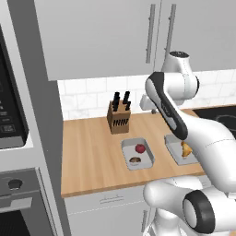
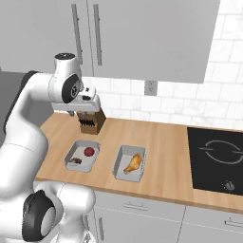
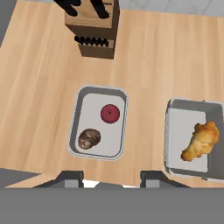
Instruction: Take the meat container that has the chicken drumstick and place it on the second highest rack of the freezer. Then take the vegetable container that has the tomato and mushroom and place it on the highest rack of the freezer.
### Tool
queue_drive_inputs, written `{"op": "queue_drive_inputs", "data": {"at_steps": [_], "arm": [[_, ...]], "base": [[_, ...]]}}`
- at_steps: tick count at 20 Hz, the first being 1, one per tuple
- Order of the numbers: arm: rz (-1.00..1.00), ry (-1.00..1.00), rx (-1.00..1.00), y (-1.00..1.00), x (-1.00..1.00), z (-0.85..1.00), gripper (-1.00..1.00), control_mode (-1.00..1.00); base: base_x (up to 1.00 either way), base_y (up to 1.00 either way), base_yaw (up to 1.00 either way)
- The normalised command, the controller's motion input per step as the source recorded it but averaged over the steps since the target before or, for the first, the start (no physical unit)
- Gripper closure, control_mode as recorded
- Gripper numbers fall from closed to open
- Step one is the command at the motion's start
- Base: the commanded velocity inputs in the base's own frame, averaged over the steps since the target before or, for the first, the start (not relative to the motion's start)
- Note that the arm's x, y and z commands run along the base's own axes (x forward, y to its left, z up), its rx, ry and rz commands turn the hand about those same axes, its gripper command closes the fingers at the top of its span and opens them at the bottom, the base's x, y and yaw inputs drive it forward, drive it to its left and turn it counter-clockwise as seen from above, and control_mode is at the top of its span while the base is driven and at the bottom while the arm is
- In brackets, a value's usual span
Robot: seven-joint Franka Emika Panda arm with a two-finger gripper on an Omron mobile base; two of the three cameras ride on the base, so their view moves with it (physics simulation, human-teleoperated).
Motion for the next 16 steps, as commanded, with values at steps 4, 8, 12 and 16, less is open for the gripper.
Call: {"op": "queue_drive_inputs", "data": {"at_steps": [4,8,12,16], "arm": [[0.0,0.01,0.0,-0.01,-0.15,-0.03,-1.0,-1.0],[-0.21,0.04,0.03,-0.66,-0.15,-0.57,-1.0,-1.0],[-0.28,0.12,0.09,-0.97,0.0,-0.61,-1.0,-1.0],[-0.23,0.12,0.05,-1.0,0.0,-0.67,-1.0,-1.0]], "base": [[0.0,0.0,0.0],[0.0,0.0,0.0],[0.0,0.0,0.0],[0.0,0.0,0.0]]}}
